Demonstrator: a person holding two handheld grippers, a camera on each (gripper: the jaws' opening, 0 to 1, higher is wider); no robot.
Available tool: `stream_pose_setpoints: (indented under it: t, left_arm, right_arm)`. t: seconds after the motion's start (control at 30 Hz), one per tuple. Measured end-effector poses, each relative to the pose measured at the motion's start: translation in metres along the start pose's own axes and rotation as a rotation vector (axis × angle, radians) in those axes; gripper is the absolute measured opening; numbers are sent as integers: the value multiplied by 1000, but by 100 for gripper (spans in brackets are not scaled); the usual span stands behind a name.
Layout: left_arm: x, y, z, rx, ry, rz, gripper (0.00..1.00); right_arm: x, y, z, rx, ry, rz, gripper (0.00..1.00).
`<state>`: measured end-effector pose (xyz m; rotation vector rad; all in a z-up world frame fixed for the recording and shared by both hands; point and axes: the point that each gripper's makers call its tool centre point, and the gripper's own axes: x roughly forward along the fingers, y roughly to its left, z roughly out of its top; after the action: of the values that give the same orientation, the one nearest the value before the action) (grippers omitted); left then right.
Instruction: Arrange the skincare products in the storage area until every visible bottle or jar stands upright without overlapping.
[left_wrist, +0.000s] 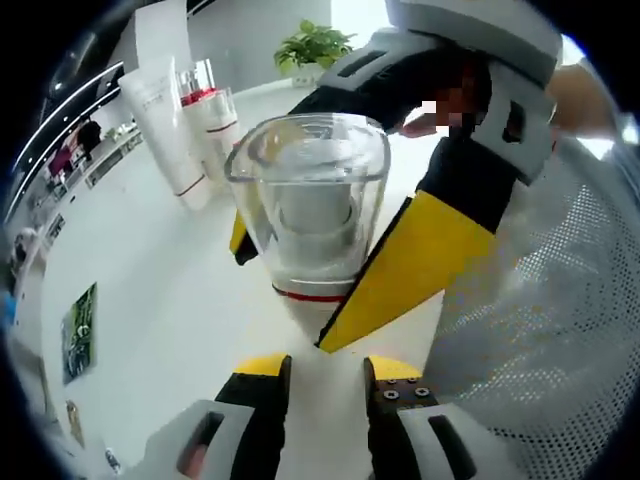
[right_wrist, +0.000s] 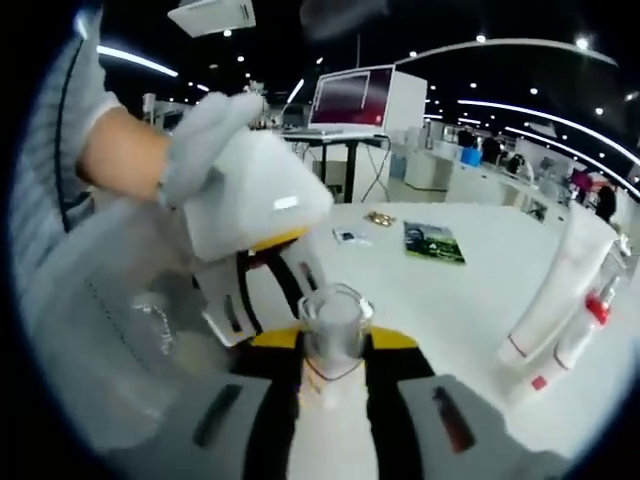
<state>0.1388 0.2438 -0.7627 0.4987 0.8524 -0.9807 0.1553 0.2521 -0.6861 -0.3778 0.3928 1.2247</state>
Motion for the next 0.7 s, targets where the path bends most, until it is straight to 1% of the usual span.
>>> stream_pose_setpoints:
  t: [0.03, 0.13, 0.17, 0.2, 0.27, 0.3, 0.33, 0.4, 0.53, 0.57, 0.63, 0.7]
  left_arm:
    - [0, 1, 0, -16, -2, 4, 31]
    - [1, 8, 2, -39, -14, 34, 28]
    - [-1, 12, 7, -57, -41, 48, 28]
    - [-3, 15, 15, -92, -90, 59, 28]
    - [-7, 18, 26, -143, -154, 52, 29]
    - [-8, 18, 30, -165, -179, 44, 29]
    - [-9, 18, 33, -169, -195, 41, 29]
    - [-10, 17, 33, -154, -196, 40, 29]
    - [-9, 16, 42, -145, -232, 56, 28]
    - [-8, 16, 42, -142, -225, 64, 28]
    - [-8, 16, 44, -139, -233, 68, 27]
    - [-8, 16, 44, -134, -233, 72, 27]
  right_arm:
    - [0, -3, 0, 17, -4, -5, 24]
    - [-1, -4, 0, 19, -6, -14, 24]
    - [0, -4, -1, 16, -8, -14, 24]
    - [1, -4, 0, 12, -8, -16, 24]
    - [3, -3, 0, -2, -2, -20, 24]
    - [3, -5, 0, -23, 2, -35, 25]
    - [4, -4, 0, -32, 4, -35, 25]
    - [4, -6, 0, -24, 4, -37, 25]
    - [3, -10, -3, -5, 4, -54, 25]
    - [3, -12, -5, 12, 7, -57, 25]
    - [1, -15, -9, 51, 8, -56, 25]
    - [0, -16, -13, 63, 15, -52, 25]
